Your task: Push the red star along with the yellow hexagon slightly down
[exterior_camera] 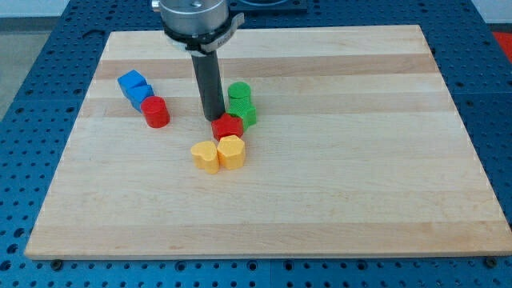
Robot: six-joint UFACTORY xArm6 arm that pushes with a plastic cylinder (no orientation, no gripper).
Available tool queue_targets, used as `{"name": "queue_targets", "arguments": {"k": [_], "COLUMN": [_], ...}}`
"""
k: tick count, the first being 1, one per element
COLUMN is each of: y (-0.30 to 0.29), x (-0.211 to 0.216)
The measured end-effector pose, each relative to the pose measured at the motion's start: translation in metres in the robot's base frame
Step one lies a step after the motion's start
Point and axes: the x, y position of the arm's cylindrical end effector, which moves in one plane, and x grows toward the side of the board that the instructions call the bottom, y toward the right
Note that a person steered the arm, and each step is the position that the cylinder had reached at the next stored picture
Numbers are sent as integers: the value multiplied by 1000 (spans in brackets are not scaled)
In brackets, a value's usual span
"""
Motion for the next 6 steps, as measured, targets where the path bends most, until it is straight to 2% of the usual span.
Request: {"name": "queue_targets", "arguments": {"k": [1,4,5,6], "y": [3,9,14,7], "x": [-6,52,58,35]}}
